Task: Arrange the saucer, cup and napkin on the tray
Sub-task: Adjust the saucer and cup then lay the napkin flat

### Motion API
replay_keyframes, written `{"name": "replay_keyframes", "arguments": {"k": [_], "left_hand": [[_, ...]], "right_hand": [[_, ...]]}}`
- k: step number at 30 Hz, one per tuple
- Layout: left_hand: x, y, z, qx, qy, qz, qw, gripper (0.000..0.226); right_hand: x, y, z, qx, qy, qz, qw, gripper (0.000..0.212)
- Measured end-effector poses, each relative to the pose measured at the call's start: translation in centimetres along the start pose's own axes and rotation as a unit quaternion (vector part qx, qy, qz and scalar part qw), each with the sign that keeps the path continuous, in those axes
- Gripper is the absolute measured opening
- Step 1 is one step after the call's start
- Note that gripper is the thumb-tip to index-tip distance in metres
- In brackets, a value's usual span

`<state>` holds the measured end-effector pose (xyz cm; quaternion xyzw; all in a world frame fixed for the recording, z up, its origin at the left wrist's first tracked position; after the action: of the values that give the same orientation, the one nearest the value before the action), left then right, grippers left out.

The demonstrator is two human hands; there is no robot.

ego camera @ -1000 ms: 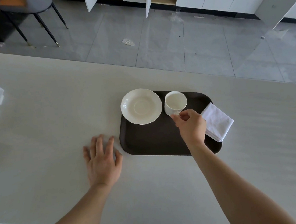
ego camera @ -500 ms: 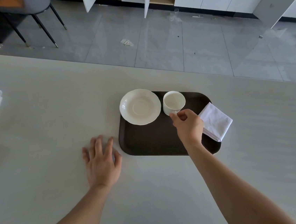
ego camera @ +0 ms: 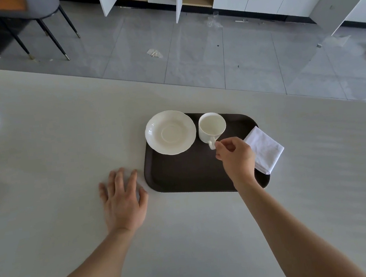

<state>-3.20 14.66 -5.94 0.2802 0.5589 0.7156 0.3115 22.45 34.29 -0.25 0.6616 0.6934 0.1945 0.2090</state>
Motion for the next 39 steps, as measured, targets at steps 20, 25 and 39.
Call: {"name": "replay_keyframes", "arguments": {"k": [20, 25, 39], "left_hand": [[-0.2, 0.7, 0.4, -0.014, -0.002, 0.017, 1.000, 0.053], [-0.1, 0.6, 0.3, -0.015, -0.001, 0.012, 1.000, 0.053], [0.0, 0.4, 0.2, -0.011, 0.002, 0.004, 1.000, 0.053]], "right_hand": [[-0.4, 1.7, -0.1, -0.057, 0.047, -0.104, 0.992, 0.018], [-0.2, -0.5, -1.3, -0.093, 0.060, -0.081, 0.991, 0.016], [0.0, -1.1, -1.2, -0.081, 0.059, -0.064, 0.993, 0.010]]}}
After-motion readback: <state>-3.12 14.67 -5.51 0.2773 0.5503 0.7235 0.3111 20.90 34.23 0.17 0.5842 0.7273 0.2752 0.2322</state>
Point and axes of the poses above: each hand's wrist, its own x-axis towards the middle knuckle, its own y-axis out of the back of the hand, z = x × y, the point moved 6 cm from there along x, towards the middle knuckle, and after that the axes turned 7 degrees about y, right-handed, at the moved point
